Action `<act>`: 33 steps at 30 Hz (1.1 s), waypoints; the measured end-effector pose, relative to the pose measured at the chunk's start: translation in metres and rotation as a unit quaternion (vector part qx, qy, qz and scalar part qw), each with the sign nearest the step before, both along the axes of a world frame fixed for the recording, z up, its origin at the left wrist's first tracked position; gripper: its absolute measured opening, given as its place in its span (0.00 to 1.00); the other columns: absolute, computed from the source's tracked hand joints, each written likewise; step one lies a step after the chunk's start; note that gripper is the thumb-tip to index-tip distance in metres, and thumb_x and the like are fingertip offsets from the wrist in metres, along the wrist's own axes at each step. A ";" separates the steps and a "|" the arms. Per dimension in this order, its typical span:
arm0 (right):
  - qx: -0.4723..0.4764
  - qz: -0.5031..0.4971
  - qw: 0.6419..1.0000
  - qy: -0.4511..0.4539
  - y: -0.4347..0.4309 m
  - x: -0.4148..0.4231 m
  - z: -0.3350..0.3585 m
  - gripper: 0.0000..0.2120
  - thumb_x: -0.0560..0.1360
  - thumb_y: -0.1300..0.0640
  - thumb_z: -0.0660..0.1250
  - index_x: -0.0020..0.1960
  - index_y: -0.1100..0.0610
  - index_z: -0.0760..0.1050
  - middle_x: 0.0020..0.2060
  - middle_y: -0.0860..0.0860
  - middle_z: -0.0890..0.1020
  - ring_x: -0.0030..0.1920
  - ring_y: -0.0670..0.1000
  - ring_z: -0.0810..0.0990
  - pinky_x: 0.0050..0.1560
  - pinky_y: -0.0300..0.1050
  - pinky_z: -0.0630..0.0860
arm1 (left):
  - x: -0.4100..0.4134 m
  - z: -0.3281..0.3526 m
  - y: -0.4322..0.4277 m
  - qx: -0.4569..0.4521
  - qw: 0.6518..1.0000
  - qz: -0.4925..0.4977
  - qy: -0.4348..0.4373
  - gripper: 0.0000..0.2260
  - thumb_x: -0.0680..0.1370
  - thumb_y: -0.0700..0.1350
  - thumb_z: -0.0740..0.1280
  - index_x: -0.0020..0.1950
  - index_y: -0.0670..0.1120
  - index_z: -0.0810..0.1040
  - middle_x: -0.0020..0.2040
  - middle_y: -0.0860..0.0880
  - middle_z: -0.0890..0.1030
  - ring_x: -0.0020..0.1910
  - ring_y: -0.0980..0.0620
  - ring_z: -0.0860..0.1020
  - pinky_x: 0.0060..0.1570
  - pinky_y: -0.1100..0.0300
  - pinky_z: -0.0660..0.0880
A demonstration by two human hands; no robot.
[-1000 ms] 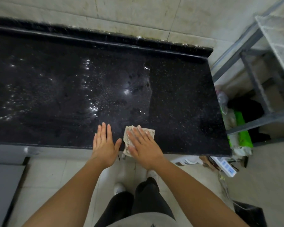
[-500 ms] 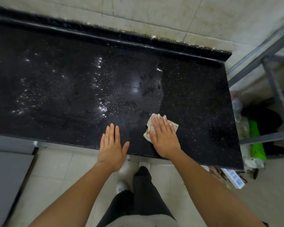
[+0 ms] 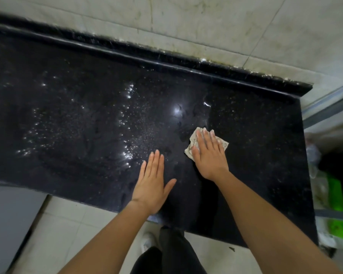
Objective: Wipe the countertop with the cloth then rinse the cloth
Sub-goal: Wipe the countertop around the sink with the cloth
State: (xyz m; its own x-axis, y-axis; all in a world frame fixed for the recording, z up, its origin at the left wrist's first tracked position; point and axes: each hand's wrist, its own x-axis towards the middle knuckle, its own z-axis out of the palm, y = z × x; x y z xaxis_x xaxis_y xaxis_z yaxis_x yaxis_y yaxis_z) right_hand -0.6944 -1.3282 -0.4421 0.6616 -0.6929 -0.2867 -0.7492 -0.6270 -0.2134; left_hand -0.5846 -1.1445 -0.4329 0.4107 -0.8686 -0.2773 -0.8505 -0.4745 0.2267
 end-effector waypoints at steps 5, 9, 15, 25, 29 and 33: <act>-0.008 0.007 1.000 -0.007 -0.054 0.031 -0.002 0.29 0.82 0.43 0.39 0.79 0.52 0.37 0.78 0.48 0.39 0.76 0.49 0.33 0.74 0.47 0.33 | 0.032 0.004 -0.059 -0.024 0.997 0.065 0.031 0.35 0.78 0.62 0.42 0.75 0.42 0.33 0.75 0.48 0.31 0.73 0.53 0.29 0.70 0.58 0.29; -0.019 0.022 1.000 -0.010 -0.094 0.055 -0.006 0.28 0.82 0.43 0.38 0.79 0.51 0.37 0.78 0.48 0.39 0.76 0.49 0.33 0.74 0.47 0.33 | 0.068 -0.001 -0.106 -0.028 0.994 0.102 0.036 0.33 0.81 0.61 0.44 0.76 0.42 0.36 0.76 0.47 0.33 0.73 0.53 0.30 0.70 0.57 0.30; -0.016 0.040 0.999 -0.015 -0.134 0.079 -0.008 0.28 0.82 0.43 0.39 0.79 0.51 0.36 0.78 0.49 0.39 0.76 0.49 0.34 0.75 0.48 0.34 | 0.109 -0.005 -0.150 -0.010 0.988 0.149 0.027 0.33 0.81 0.60 0.44 0.77 0.41 0.37 0.77 0.44 0.35 0.75 0.50 0.33 0.71 0.55 0.32; -0.034 0.181 0.983 -0.015 -0.095 -0.013 -0.009 0.30 0.81 0.41 0.33 0.79 0.52 0.43 0.78 0.47 0.44 0.78 0.50 0.40 0.75 0.49 0.41 | 0.114 -0.005 -0.155 0.034 0.986 0.160 0.032 0.36 0.80 0.62 0.44 0.75 0.39 0.32 0.75 0.42 0.30 0.74 0.48 0.31 0.72 0.53 0.33; -0.041 0.131 0.990 -0.005 -0.122 -0.044 -0.006 0.31 0.79 0.38 0.32 0.78 0.49 0.39 0.77 0.44 0.41 0.77 0.47 0.38 0.75 0.46 0.38 | 0.115 -0.007 -0.156 0.041 0.984 0.158 0.065 0.35 0.80 0.61 0.44 0.75 0.40 0.32 0.75 0.43 0.30 0.74 0.48 0.30 0.73 0.52 0.34; -0.040 -0.030 0.999 -0.018 -0.161 -0.031 -0.007 0.30 0.79 0.40 0.35 0.79 0.49 0.38 0.77 0.46 0.40 0.76 0.46 0.35 0.75 0.45 0.36 | 0.116 -0.011 -0.155 0.030 0.984 0.159 0.070 0.35 0.80 0.61 0.43 0.75 0.41 0.32 0.75 0.44 0.29 0.73 0.49 0.29 0.73 0.53 0.33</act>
State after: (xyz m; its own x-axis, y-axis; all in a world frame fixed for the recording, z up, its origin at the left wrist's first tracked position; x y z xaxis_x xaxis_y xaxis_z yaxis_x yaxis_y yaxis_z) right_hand -0.7256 -1.4894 -0.4487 0.6270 -0.7512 -0.2065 -0.7788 -0.5971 -0.1922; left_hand -0.4687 -1.2997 -0.4441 0.6138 -0.6827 -0.3965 -0.6190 -0.7279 0.2949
